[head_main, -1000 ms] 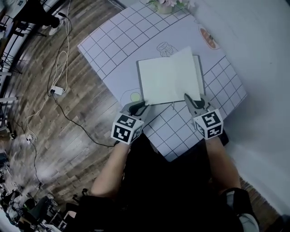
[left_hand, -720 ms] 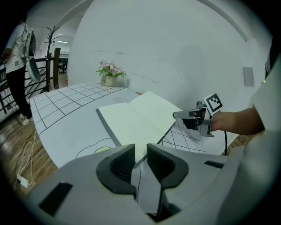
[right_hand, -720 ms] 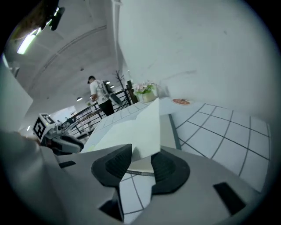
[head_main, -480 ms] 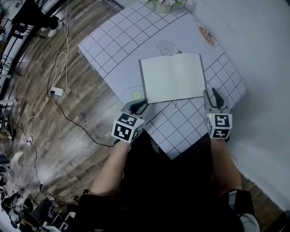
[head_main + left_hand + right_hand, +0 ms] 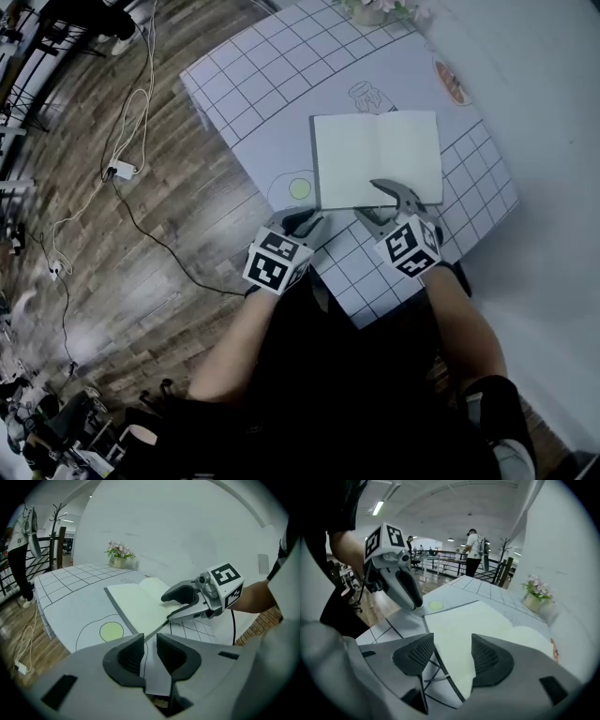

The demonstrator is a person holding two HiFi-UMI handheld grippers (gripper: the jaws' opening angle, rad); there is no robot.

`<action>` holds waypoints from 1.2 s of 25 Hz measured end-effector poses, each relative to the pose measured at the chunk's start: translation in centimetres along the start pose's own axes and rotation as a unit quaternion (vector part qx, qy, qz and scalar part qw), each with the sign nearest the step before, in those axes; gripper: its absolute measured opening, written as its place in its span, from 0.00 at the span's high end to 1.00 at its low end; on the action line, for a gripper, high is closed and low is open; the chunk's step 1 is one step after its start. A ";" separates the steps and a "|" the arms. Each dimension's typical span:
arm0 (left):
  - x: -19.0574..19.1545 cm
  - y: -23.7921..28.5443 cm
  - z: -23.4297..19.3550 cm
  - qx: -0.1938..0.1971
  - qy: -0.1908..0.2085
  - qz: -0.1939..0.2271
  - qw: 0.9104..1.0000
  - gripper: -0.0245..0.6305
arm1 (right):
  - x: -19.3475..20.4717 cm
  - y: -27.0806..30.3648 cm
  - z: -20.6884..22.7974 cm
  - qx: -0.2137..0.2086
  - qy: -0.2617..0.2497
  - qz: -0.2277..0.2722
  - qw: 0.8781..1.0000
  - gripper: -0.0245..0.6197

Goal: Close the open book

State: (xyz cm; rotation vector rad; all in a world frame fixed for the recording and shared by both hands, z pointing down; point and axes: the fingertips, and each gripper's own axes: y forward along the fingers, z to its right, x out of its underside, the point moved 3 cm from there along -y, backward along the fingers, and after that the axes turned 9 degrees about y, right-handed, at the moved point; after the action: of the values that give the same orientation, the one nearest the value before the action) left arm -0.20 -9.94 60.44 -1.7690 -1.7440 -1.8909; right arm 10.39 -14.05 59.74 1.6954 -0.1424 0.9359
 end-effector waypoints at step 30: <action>1.5 0.8 -1.1 -0.006 -0.028 -0.007 1.000 0.86 | 1.3 3.6 -2.1 -0.110 -0.223 -0.165 0.955 0.75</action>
State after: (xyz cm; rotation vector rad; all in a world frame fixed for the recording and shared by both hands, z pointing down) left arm -0.93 -10.10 62.30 -1.8373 -1.7712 -1.8794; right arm 8.26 -13.09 63.41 1.6326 -0.2430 0.2689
